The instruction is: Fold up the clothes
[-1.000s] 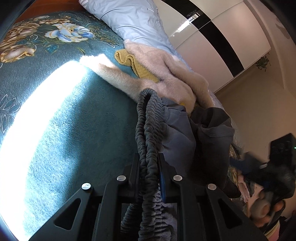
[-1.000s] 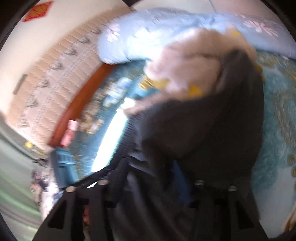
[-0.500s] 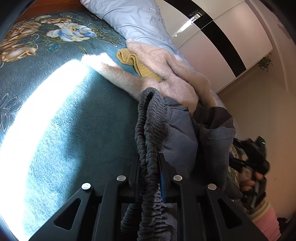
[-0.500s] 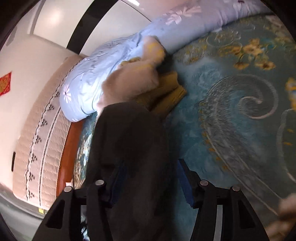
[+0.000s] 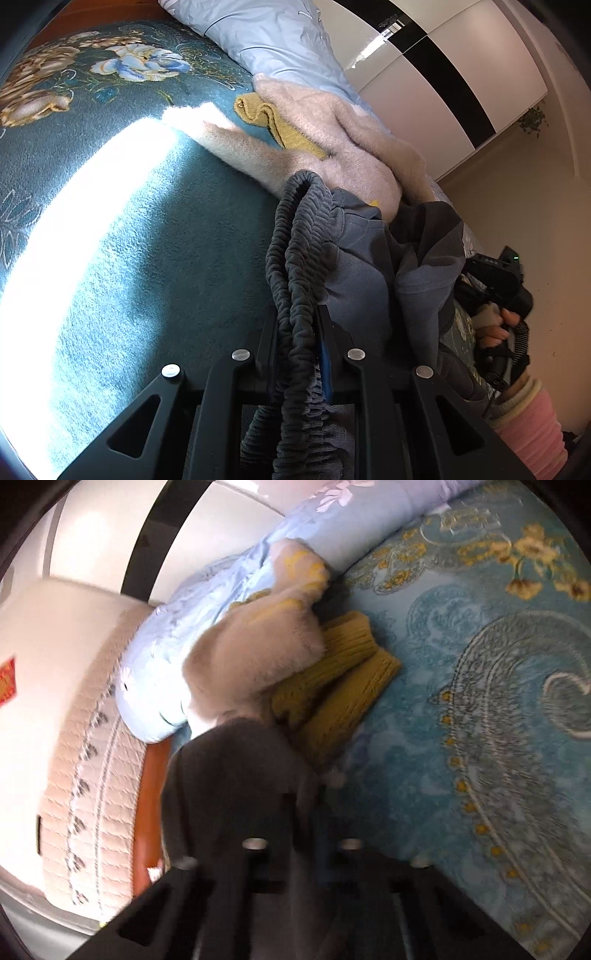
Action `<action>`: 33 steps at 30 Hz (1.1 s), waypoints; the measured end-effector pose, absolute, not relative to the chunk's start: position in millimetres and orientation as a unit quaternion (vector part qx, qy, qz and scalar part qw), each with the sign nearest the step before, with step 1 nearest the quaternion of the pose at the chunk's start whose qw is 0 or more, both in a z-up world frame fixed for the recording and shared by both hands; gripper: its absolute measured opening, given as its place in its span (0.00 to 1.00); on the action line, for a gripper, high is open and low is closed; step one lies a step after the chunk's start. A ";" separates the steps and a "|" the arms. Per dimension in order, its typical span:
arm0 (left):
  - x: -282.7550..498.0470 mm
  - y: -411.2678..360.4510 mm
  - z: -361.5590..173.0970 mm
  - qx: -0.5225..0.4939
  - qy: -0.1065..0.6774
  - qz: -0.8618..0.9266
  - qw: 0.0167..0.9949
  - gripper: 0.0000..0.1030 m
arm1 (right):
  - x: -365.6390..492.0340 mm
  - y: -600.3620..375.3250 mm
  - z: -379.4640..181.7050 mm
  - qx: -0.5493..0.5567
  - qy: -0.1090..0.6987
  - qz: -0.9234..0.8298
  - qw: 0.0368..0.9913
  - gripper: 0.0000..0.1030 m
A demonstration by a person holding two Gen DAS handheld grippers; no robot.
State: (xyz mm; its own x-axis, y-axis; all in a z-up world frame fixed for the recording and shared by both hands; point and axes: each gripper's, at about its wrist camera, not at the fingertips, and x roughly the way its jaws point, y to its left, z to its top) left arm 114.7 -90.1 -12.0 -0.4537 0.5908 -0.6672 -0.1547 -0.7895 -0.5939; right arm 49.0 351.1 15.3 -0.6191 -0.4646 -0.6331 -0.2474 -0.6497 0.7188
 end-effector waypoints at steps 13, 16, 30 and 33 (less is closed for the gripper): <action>116.5 -87.9 -13.6 -0.469 -0.234 0.822 0.225 0.19 | 195.0 469.4 184.1 0.239 -0.239 -0.935 -0.110 0.03; 116.6 -88.2 -14.6 -0.470 -0.234 0.821 0.224 0.19 | 220.3 507.9 178.6 0.242 -0.243 -0.924 -0.170 0.03; 113.8 -82.2 -18.6 -0.476 -0.226 0.821 0.217 0.21 | 237.0 609.0 35.4 0.343 -0.346 -0.830 -0.270 0.07; 114.1 -82.9 -18.1 -0.476 -0.225 0.823 0.215 0.22 | 243.0 614.4 49.1 0.337 -0.364 -0.829 -0.258 0.10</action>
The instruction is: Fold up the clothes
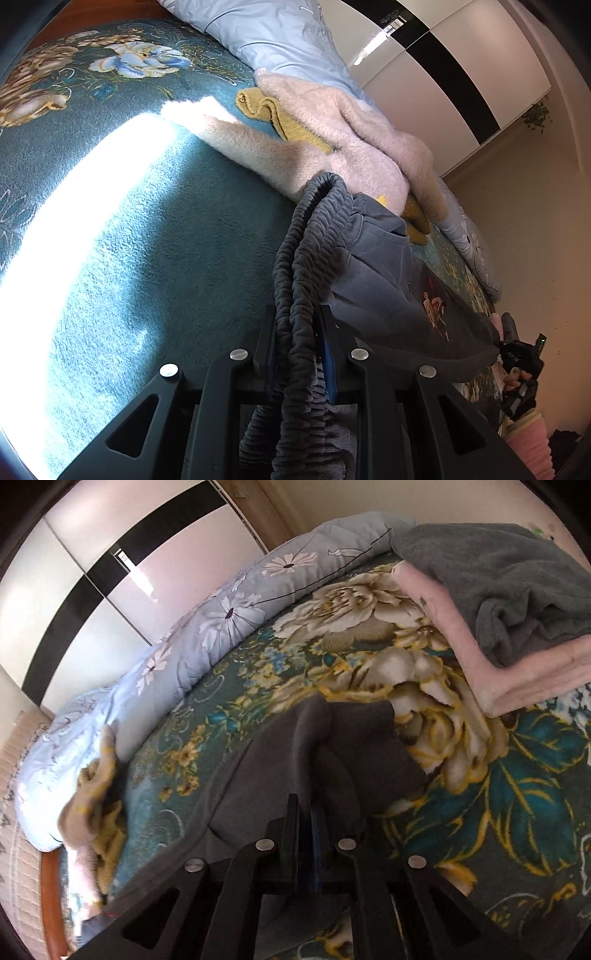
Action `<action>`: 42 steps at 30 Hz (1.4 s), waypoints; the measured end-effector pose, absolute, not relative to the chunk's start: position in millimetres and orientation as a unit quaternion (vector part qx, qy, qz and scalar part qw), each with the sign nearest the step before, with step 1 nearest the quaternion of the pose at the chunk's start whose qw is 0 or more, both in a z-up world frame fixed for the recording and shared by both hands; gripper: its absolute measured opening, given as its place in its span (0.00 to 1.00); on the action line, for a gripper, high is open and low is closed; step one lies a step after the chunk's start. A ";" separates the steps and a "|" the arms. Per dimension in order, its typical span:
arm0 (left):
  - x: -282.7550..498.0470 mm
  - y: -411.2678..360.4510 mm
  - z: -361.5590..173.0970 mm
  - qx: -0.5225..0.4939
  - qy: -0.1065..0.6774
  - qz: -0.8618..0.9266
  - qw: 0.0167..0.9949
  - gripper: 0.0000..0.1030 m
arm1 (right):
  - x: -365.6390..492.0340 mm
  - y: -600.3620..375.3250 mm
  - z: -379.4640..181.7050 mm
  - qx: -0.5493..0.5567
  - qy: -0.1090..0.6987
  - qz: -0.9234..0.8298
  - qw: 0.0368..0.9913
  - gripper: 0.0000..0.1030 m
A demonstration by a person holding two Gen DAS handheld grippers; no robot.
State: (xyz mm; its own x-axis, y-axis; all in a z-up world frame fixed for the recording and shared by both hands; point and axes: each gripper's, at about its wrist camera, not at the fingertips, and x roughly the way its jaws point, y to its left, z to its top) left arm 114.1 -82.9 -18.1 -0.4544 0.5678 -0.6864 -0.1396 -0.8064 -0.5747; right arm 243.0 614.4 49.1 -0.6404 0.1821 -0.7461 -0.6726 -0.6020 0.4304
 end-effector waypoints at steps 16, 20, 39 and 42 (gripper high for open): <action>113.2 -84.4 -20.8 -0.477 -0.231 0.821 0.211 0.23 | 271.1 648.2 7.0 -0.298 0.526 0.761 0.237 0.46; 113.1 -84.3 -21.2 -0.478 -0.230 0.822 0.209 0.23 | 265.4 645.6 -7.3 -0.284 0.564 0.741 0.228 0.40; 111.6 -85.6 -24.4 -0.484 -0.236 0.816 0.209 0.25 | 295.5 629.5 8.5 -0.333 0.411 0.793 0.301 0.07; 111.7 -85.9 -23.9 -0.484 -0.235 0.817 0.209 0.25 | 291.4 630.3 16.6 -0.336 0.414 0.791 0.301 0.07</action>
